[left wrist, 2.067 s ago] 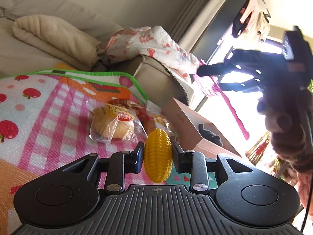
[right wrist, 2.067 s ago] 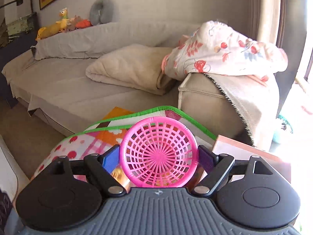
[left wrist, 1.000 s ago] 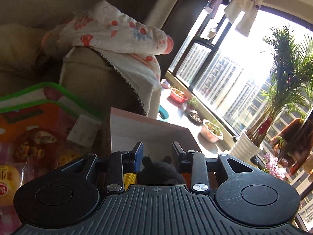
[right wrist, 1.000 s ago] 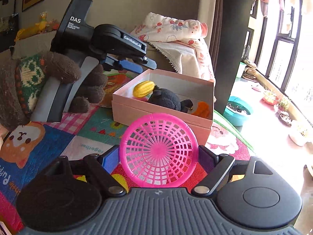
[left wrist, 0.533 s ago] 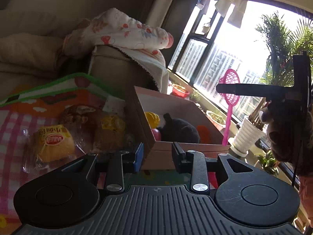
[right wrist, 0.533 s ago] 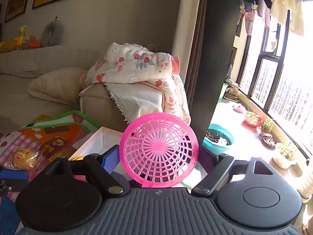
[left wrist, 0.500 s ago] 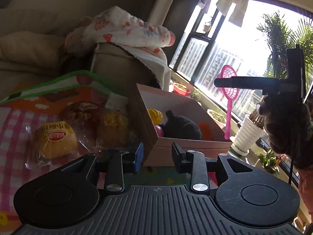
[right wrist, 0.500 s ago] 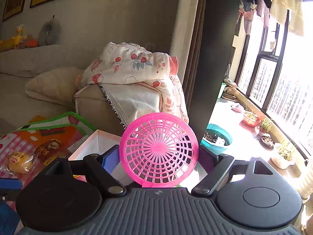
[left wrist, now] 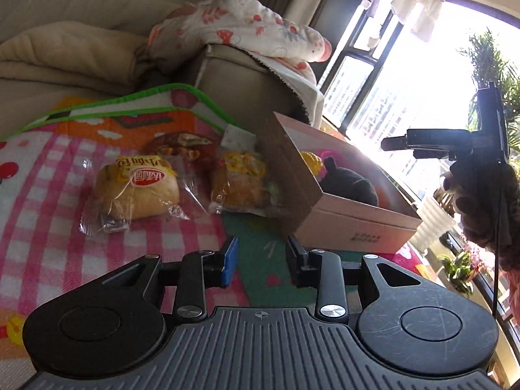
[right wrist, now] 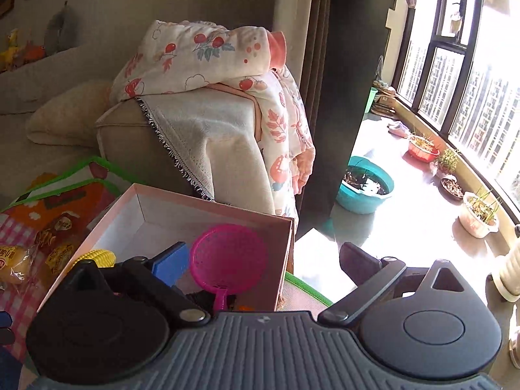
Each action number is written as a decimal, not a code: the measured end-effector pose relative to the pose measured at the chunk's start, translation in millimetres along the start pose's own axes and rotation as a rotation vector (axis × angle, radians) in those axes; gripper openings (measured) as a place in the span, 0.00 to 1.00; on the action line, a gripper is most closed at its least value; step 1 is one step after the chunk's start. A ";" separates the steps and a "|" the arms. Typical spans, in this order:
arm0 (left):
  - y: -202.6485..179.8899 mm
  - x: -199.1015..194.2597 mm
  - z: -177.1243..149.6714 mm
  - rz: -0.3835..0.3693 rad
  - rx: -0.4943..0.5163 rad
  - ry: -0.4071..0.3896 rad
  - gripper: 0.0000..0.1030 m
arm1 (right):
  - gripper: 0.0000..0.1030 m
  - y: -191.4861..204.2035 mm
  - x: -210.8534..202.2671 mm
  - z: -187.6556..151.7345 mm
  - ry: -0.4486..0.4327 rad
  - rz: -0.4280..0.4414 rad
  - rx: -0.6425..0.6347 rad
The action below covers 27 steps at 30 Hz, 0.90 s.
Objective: Organize objects
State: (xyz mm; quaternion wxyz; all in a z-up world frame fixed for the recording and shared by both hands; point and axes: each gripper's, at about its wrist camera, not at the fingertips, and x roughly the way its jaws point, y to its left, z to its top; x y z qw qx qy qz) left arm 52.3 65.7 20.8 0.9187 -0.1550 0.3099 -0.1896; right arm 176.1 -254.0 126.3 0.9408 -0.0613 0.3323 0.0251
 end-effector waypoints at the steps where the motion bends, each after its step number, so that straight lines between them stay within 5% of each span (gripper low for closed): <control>1: -0.8 0.1 -0.5 -0.001 0.000 0.000 0.34 | 0.96 0.4 -2.8 -2.9 -0.003 -0.005 0.004; 10: -17.7 0.7 8.7 0.064 0.124 -0.027 0.34 | 1.00 57.3 -73.2 -81.1 -0.123 0.074 -0.062; 16: -12.7 15.2 60.6 0.069 0.048 -0.059 0.34 | 1.00 91.6 -90.4 -137.8 -0.128 0.152 -0.039; 20: -5.2 65.1 112.3 0.025 -0.024 0.039 0.34 | 1.00 104.4 -80.0 -162.4 -0.072 0.242 0.019; 22: 1.8 102.9 135.5 0.016 -0.079 0.098 0.34 | 1.00 110.3 -77.2 -166.7 -0.057 0.213 0.004; 27: 6.9 178.5 175.1 0.105 -0.078 0.123 0.34 | 1.00 103.0 -81.6 -170.0 -0.081 0.228 0.040</control>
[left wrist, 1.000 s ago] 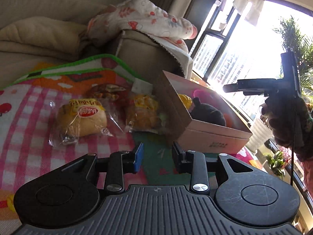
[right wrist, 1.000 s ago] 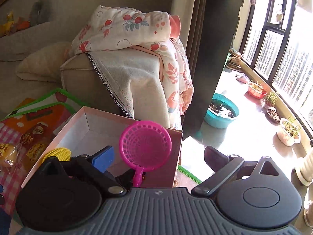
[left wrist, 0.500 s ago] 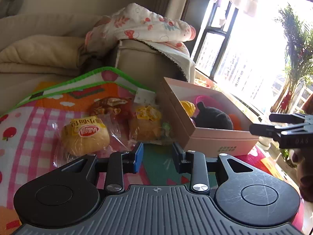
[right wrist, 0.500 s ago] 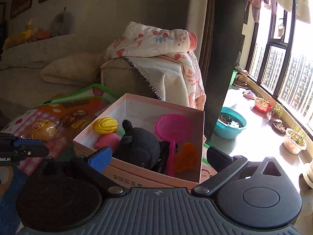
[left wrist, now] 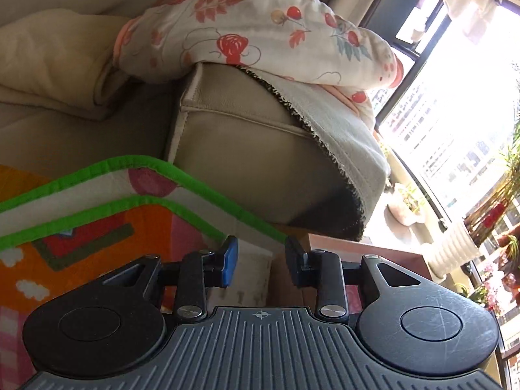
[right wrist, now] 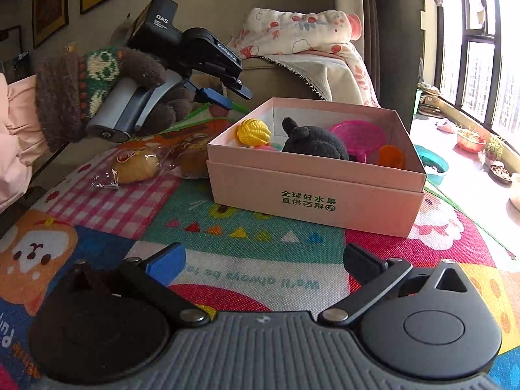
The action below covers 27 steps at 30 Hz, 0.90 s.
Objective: Organize objects
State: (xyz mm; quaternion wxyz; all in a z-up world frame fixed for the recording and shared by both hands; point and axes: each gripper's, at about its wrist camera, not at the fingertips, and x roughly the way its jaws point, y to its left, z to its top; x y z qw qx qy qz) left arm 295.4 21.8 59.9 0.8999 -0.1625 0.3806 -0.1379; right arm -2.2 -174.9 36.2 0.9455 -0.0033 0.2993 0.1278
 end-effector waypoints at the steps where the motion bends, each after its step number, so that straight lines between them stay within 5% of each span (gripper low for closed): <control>1: -3.2 13.5 5.8 0.028 0.019 0.011 0.34 | 1.00 -1.5 0.9 0.4 0.004 0.001 0.010; 6: -12.8 61.9 17.2 0.150 0.115 0.103 0.31 | 1.00 -10.8 3.1 2.0 0.010 0.014 0.063; 13: -16.6 35.4 -11.4 0.185 0.325 0.120 0.27 | 1.00 -15.6 2.8 2.1 0.005 0.025 0.101; 20: -4.8 -23.9 -69.7 0.084 0.364 0.160 0.26 | 1.00 -19.7 4.0 3.0 0.013 0.018 0.131; 27: 2.7 -91.0 -135.0 -0.050 0.246 0.138 0.26 | 1.00 -29.9 9.4 3.8 0.043 -0.002 0.197</control>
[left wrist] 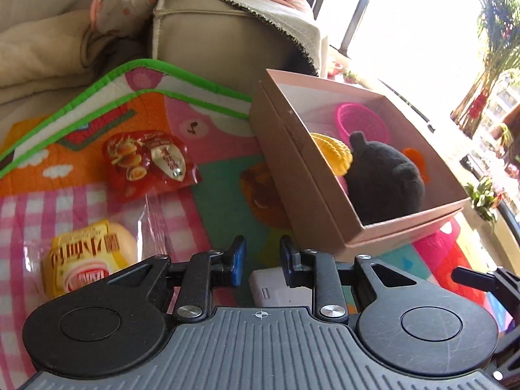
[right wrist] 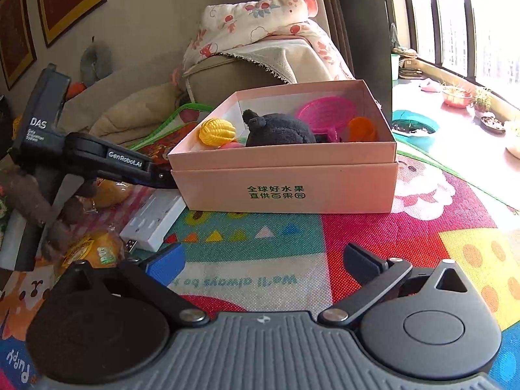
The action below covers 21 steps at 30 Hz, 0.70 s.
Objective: Organize objects
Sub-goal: 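Grasp the white plastic cube with the left gripper and lift it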
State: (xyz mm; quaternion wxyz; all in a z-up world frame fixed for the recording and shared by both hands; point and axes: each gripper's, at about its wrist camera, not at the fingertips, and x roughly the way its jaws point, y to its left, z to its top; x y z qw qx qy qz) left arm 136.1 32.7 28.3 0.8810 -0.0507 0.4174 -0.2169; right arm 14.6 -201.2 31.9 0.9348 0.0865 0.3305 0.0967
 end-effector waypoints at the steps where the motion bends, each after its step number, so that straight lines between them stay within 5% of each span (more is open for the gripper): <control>1: -0.3 -15.9 -6.0 -0.030 -0.032 -0.038 0.27 | 1.00 -1.7 1.5 0.5 0.008 -0.003 0.011; 5: -13.2 -78.7 -26.9 -0.048 0.046 -0.145 0.28 | 1.00 -7.2 6.7 1.5 0.038 -0.015 0.047; 9: -44.0 -122.2 -59.3 -0.063 0.211 -0.145 0.28 | 1.00 -5.4 7.9 0.8 0.044 -0.025 0.037; 11: -66.2 -121.5 -85.0 -0.085 0.277 -0.092 0.32 | 1.00 -4.4 7.9 1.0 0.043 -0.034 0.032; 16: -105.1 -82.5 -129.5 0.051 0.481 -0.006 0.32 | 1.00 -10.6 0.2 1.1 0.006 -0.090 0.069; 21: -108.6 -67.9 -135.0 0.032 0.416 0.008 0.30 | 1.00 -23.1 -3.6 0.5 -0.004 -0.088 0.136</control>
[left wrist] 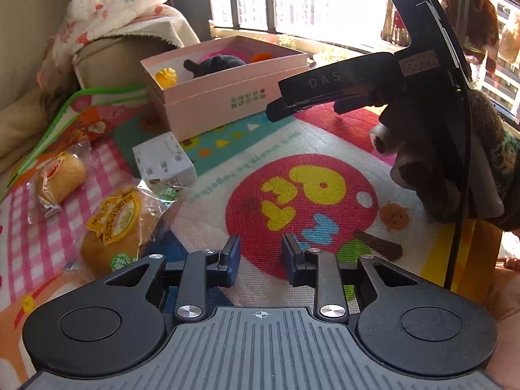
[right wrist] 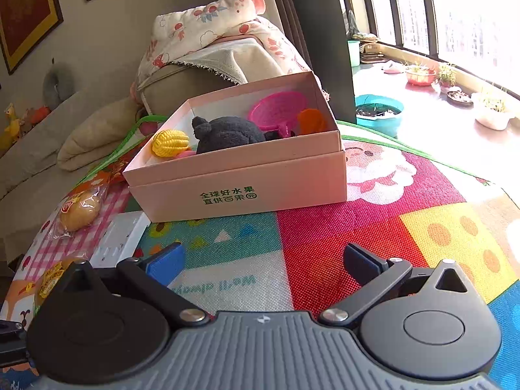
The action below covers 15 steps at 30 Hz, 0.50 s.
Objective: Organize objects
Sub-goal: 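Grasp the white plastic cube with the left gripper and lift it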
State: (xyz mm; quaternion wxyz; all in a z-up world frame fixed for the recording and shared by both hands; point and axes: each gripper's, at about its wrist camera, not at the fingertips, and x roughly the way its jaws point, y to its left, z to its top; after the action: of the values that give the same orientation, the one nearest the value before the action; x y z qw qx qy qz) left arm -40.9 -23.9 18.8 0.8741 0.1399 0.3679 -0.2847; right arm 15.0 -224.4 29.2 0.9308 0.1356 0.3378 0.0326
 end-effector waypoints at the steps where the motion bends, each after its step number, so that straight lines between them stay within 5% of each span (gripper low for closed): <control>1: 1.8 0.9 1.4 -0.009 -0.027 0.004 0.32 | 1.00 -1.4 1.2 0.6 0.006 0.002 0.009; 3: 2.6 1.2 2.5 -0.041 -0.073 0.013 0.46 | 1.00 -3.5 2.5 0.6 0.011 0.010 0.023; 5: -1.9 3.5 3.1 -0.081 -0.091 0.019 0.72 | 1.00 -4.1 1.5 -0.2 0.006 0.015 0.026; 8: -15.9 11.1 5.6 -0.071 -0.061 0.028 0.87 | 1.00 -5.4 -0.2 -0.6 -0.004 0.024 0.036; 12: -9.7 -0.5 17.4 -0.046 -0.098 -0.041 0.77 | 1.00 -13.3 -4.1 -0.8 -0.022 0.036 0.078; 15: 7.0 -17.5 36.9 0.091 -0.129 -0.160 0.76 | 1.00 -20.4 -4.7 -0.1 -0.021 0.057 0.117</control>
State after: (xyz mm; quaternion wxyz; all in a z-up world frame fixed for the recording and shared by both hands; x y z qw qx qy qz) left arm -25.9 -28.2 57.2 0.9199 0.0767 0.3078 -0.2305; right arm 10.7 -244.8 26.4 0.9236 0.1997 0.3252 0.0379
